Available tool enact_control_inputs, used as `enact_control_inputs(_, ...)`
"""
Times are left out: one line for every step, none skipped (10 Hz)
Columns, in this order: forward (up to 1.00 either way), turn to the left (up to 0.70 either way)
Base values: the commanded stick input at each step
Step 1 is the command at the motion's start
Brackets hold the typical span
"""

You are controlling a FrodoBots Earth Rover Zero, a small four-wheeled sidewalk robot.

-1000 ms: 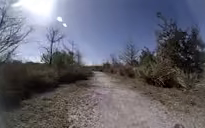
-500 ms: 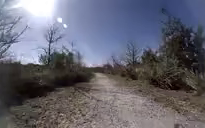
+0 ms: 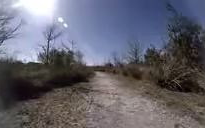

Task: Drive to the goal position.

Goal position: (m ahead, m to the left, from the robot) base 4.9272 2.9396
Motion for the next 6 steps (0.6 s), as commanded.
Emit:
enact_control_inputs(0.66, 0.05)
enact_control_inputs(0.66, 0.02)
enact_control_inputs(0.66, 0.00)
enact_control_inputs(0.66, -0.02)
enact_control_inputs(0.66, -0.03)
enact_control_inputs(0.66, -0.05)
